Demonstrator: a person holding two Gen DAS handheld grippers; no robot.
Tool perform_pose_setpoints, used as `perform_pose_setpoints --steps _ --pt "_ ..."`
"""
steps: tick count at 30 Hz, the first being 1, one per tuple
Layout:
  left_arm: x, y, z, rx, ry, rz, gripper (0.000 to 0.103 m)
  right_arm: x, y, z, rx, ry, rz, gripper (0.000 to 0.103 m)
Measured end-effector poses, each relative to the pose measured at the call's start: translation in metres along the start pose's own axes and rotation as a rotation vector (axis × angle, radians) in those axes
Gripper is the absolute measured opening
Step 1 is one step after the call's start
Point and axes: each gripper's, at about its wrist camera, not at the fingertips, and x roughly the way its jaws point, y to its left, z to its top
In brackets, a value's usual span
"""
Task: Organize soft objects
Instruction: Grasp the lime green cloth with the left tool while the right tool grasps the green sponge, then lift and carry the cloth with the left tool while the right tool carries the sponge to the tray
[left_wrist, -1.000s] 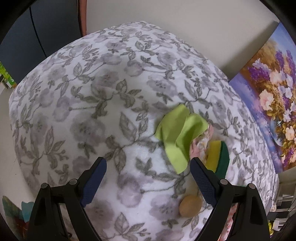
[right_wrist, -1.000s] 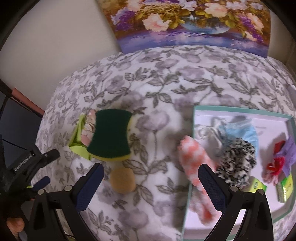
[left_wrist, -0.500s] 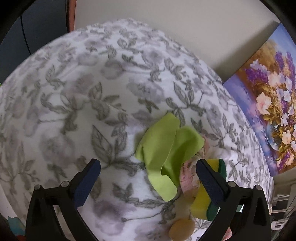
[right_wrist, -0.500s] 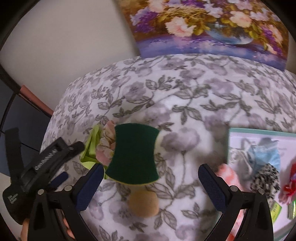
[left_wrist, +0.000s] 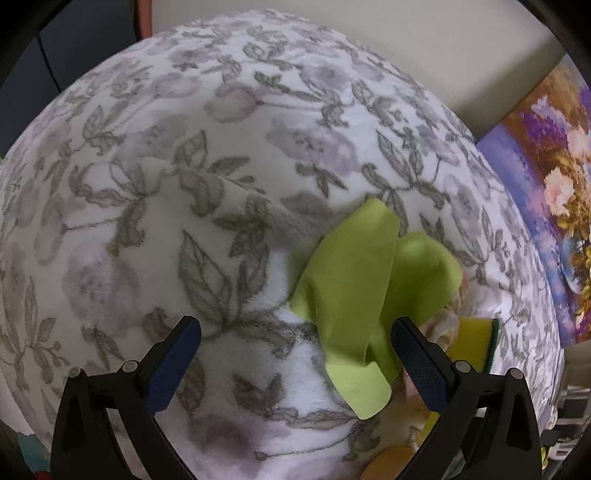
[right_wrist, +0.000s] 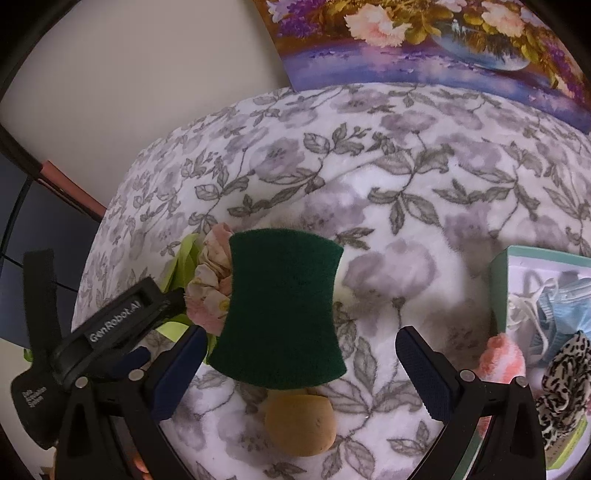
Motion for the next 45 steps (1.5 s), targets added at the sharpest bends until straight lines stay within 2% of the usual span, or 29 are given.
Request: perform_pose_setpoints --steps 4,8,9,14,20,25,31,45 --pt "0.004 -0.002 -0.003 0.009 0.018 -0.021 0.100 0.002 -0.004 -0.001 0.020 0.009 0.033 0.101" --pt "0.003 -0.005 -0.004 0.026 0.018 -0.031 0.084 0.004 -0.006 -0.003 0.029 0.020 0.052 0.082" --pt "0.004 -0.006 -0.004 0.030 0.017 -0.033 0.082 0.005 -0.007 -0.003 0.034 0.027 0.059 0.080" --pt "0.004 -0.013 -0.001 0.046 0.024 -0.084 0.045 0.009 -0.011 -0.006 0.061 0.045 0.096 0.072" --pt "0.008 -0.026 -0.004 0.066 0.053 -0.153 0.013 0.008 -0.011 -0.007 0.059 0.048 0.099 0.071" --pt "0.004 -0.028 -0.005 0.061 0.044 -0.170 0.009 0.004 -0.011 -0.007 0.060 0.052 0.098 0.071" --pt "-0.023 -0.018 -0.005 0.049 -0.006 -0.191 0.008 -0.009 -0.008 -0.005 0.048 0.047 0.092 0.070" --pt "-0.108 -0.021 0.001 0.077 -0.186 -0.262 0.006 -0.059 -0.007 0.003 0.028 -0.027 0.089 0.070"
